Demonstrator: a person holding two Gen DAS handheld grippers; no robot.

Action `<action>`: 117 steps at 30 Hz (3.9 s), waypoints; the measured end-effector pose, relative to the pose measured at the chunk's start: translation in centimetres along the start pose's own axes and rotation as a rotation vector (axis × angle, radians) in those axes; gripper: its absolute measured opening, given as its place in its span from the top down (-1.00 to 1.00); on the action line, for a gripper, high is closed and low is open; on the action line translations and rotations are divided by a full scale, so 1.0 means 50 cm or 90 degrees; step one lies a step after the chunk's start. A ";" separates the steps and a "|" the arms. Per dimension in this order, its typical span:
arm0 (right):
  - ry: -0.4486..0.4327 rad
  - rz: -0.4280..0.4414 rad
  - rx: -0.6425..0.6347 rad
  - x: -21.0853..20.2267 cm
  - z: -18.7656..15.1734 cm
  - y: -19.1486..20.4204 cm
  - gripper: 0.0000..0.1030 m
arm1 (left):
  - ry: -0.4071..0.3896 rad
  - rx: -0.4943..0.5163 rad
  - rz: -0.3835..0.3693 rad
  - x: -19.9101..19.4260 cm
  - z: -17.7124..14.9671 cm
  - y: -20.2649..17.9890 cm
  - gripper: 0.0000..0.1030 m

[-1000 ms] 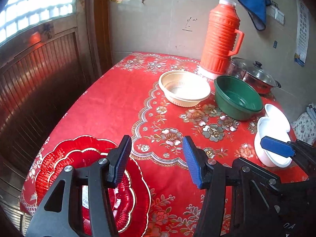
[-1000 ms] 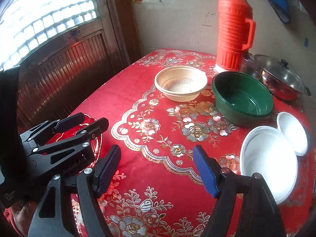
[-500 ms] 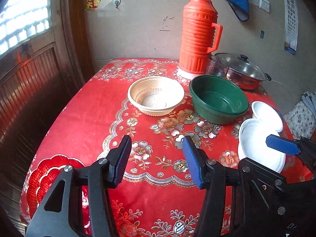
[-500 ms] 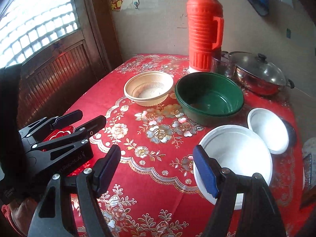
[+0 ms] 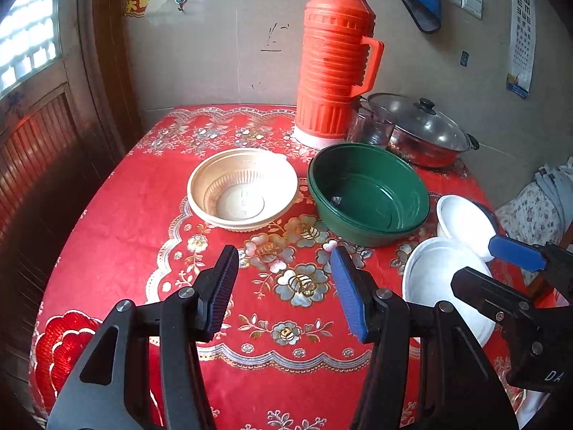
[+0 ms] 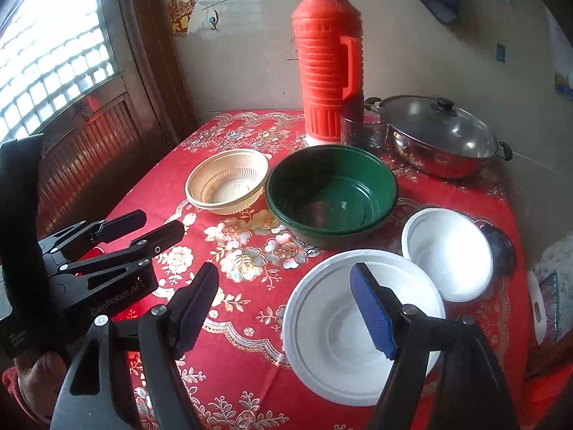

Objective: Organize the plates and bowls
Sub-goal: 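Move the left gripper to the rim of the green basin, then grasp the green basin rim with the left gripper and lift it, then carry the green basin with the left gripper toward the stacked red plates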

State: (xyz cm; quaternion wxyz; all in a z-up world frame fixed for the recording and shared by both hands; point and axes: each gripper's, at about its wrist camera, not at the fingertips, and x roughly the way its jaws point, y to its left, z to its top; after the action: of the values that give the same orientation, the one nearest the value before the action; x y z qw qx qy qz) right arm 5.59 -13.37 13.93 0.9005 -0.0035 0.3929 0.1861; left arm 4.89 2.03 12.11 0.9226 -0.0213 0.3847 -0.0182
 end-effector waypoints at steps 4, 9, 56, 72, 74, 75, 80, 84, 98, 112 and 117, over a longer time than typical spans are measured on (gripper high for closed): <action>0.013 0.025 0.028 0.018 0.032 -0.047 -0.47 | 0.027 -0.013 -0.019 0.038 0.027 -0.014 -0.05; 0.025 0.025 0.055 0.060 0.059 -0.101 -0.47 | 0.046 -0.007 -0.020 0.089 0.047 -0.044 -0.05; 0.117 -0.021 0.078 0.312 0.144 -0.249 0.14 | 0.183 -0.003 -0.004 0.375 0.099 -0.120 -0.02; 0.051 -0.014 0.069 0.225 0.141 -0.227 0.58 | 0.146 -0.007 -0.009 0.279 0.126 -0.079 0.40; 0.043 -0.004 0.068 0.208 0.143 -0.219 0.58 | 0.146 -0.010 -0.013 0.263 0.126 -0.069 0.40; 0.040 -0.001 0.065 0.199 0.141 -0.214 0.58 | 0.146 -0.011 -0.014 0.254 0.125 -0.064 0.40; 0.027 0.011 0.043 0.169 0.122 -0.176 0.57 | 0.138 -0.017 -0.010 0.213 0.110 -0.046 0.40; 0.033 0.021 0.035 0.157 0.094 -0.152 0.57 | 0.133 -0.017 -0.004 0.173 0.083 -0.027 0.40; 0.010 0.068 -0.023 0.054 0.027 -0.009 0.52 | 0.086 -0.036 0.011 0.026 -0.007 0.063 0.40; 0.020 0.123 -0.091 0.013 -0.037 0.160 0.50 | 0.071 -0.066 0.047 -0.087 -0.124 0.202 0.40; 0.036 0.155 -0.114 0.018 -0.051 0.226 0.49 | 0.071 -0.085 0.068 -0.122 -0.155 0.271 0.40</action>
State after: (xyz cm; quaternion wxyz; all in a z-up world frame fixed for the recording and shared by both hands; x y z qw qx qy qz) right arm 0.52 -2.93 13.10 0.8561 -0.0413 0.3975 0.3276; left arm -4.67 15.66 10.27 0.8961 -0.0610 0.4361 0.0551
